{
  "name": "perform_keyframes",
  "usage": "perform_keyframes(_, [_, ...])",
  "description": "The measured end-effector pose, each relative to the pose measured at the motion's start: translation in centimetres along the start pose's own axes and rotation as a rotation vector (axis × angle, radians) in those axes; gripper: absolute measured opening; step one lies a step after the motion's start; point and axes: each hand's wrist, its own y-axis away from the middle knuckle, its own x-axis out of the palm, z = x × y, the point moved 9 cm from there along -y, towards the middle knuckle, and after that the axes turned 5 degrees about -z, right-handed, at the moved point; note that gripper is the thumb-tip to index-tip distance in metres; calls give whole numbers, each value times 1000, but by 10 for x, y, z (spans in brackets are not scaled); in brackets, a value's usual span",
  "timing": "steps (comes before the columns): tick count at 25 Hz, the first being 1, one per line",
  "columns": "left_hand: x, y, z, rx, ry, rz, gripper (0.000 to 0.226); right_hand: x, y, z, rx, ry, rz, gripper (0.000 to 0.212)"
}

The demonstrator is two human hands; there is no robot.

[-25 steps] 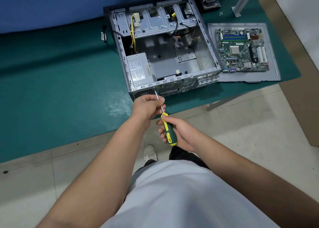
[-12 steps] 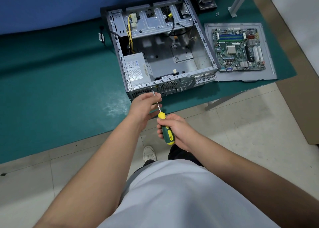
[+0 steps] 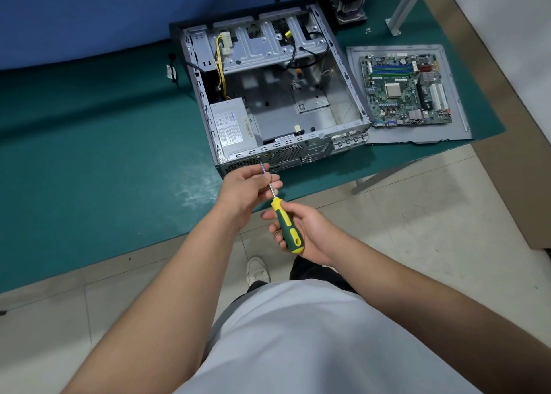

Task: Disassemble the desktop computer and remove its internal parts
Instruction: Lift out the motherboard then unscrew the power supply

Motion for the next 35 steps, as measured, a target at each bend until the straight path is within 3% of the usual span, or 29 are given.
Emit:
perform_keyframes(3, [2, -1, 2, -36, 54, 36, 26, -1, -1, 6, -87, -20, -61, 26])
perform_keyframes(7, [0, 3, 12, -23, -33, -32, 24, 1, -1, 9, -154, 43, -130, 14])
perform_keyframes(10, [-6, 1, 14, -1, -31, -79, 23, 3, 1, 12, -153, 23, -104, 17])
perform_keyframes(13, [-4, 1, 11, -5, -23, -36, 9, 6, 5, 5, -56, -1, -3, 34])
perform_keyframes(16, [0, 2, 9, -19, 10, 19, 17, 3, 5, 0, 7, 0, 17, 46])
perform_keyframes(20, [5, 3, 6, -57, 106, 56, 26, -4, 1, 5, -71, -21, -71, 30])
perform_keyframes(23, [2, 4, 9, -32, 22, -25, 21, -5, 0, 8, -133, 7, -120, 16])
perform_keyframes(27, [-3, 0, 8, 2, -6, -77, 13, -2, 0, 10, -104, -22, -76, 19])
perform_keyframes(31, [-1, 0, 8, -45, 40, 20, 17, 2, 2, 0, 15, -21, 21, 45])
perform_keyframes(35, [2, -6, 2, -62, 196, -36, 15, 0, -3, 4, -76, -25, -57, 28])
